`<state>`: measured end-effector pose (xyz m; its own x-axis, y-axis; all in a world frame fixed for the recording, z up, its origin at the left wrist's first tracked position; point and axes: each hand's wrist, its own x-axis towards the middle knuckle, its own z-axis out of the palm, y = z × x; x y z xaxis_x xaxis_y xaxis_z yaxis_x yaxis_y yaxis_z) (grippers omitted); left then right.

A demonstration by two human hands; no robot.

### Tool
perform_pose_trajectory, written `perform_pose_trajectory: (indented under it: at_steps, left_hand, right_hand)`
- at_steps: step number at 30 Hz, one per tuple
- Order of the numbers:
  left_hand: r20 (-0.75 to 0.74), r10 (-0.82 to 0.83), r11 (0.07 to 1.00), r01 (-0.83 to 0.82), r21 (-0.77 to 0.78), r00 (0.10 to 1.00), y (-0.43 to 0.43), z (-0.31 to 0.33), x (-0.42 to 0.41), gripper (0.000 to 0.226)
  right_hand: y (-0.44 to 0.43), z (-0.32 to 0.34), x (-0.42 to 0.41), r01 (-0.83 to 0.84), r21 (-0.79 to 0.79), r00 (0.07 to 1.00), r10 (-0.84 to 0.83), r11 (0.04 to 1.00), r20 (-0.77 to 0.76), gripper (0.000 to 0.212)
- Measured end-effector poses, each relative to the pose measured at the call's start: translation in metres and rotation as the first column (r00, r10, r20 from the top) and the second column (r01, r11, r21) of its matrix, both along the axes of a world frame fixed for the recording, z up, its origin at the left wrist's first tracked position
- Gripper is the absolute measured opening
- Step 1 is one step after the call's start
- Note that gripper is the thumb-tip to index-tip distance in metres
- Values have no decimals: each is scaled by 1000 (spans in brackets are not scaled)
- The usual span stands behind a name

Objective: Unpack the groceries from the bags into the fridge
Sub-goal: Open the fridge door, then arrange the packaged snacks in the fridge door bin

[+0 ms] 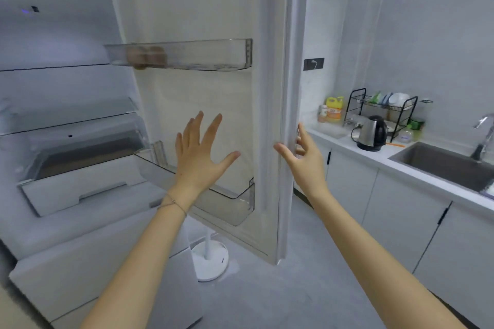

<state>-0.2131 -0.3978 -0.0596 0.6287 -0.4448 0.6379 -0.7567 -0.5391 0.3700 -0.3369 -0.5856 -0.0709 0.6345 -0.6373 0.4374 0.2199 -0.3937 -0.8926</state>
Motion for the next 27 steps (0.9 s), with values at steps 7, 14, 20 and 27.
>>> perform_pose_trajectory:
  at_steps: [7,14,20,27]
  left_hand:
    - [68,-69,994,62,94,995,-36,-4,18,93]
    - [62,-131,984,122,128,989,-58,-9,29,90]
    - [134,-182,975,162,151,974,-67,-6,26,85]
    - [316,-317,944,264,198,894,-95,1,13,76]
  right_hand:
    - [-44,-5,28,86,-22,996,-86,996,-17,72]
    - [-64,-7,47,118,-5,992,-118,993,-43,68]
    - [-71,-2,47,243,-45,963,-247,969,-106,62]
    - [-76,-15,9,424,-418,806,-545,804,-232,67]
